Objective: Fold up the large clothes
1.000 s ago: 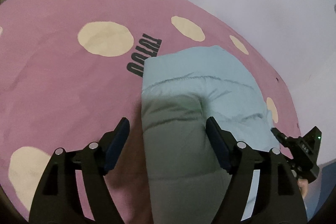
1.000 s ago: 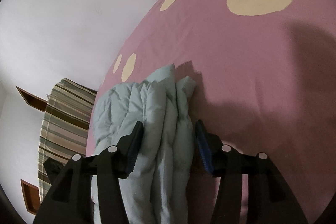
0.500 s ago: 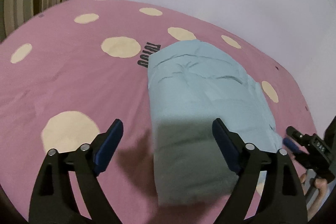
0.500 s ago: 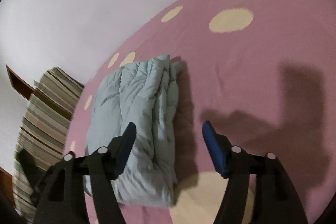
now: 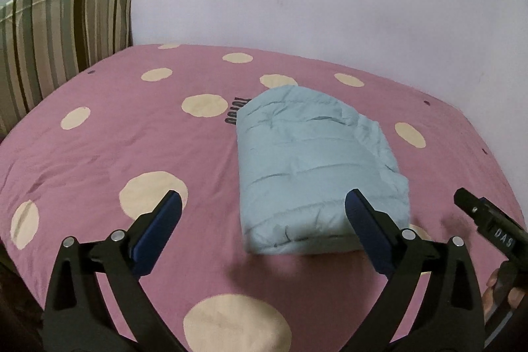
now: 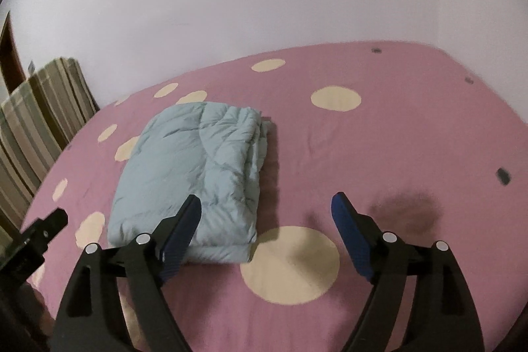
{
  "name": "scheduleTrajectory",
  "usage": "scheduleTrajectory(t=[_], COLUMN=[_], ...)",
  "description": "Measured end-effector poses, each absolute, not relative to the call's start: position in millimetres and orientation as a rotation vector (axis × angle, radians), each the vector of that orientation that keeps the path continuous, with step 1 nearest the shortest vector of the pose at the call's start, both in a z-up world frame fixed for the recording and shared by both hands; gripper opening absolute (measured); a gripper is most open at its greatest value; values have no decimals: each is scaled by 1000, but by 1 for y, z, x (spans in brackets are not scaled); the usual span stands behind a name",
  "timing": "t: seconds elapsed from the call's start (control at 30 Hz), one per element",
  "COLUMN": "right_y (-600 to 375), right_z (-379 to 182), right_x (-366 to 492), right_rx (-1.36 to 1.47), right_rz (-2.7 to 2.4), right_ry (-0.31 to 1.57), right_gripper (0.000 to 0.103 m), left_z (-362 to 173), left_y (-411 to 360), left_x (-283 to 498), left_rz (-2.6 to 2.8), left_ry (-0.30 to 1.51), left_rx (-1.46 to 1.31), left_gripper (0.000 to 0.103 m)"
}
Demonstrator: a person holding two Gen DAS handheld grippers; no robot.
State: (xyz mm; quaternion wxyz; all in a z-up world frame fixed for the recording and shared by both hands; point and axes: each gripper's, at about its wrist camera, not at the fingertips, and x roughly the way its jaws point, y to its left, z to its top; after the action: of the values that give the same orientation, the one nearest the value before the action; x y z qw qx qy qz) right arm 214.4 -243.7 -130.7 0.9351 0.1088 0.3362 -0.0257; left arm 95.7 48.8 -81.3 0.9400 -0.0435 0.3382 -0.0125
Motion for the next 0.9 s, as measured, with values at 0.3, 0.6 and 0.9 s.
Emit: scheduleTrajectory(t=[0.3,0.6,0.9], right_y=[-216,-204,-197], right_z=[-109,-103,-101], right_x=[179,166,160], right_rx=[141,129,123], right_rz=[-29,-4,3], right_ry=[648,632,629], right_gripper=[81,81,81], left_z=[-66,-64,-62], left_y=[47,45,43], left_x=[62,47,45], left_rz=[-24,-31,-32], left_ry=[651,643,637], left_rx=[-78,-72,-75], left_gripper=[99,99,99])
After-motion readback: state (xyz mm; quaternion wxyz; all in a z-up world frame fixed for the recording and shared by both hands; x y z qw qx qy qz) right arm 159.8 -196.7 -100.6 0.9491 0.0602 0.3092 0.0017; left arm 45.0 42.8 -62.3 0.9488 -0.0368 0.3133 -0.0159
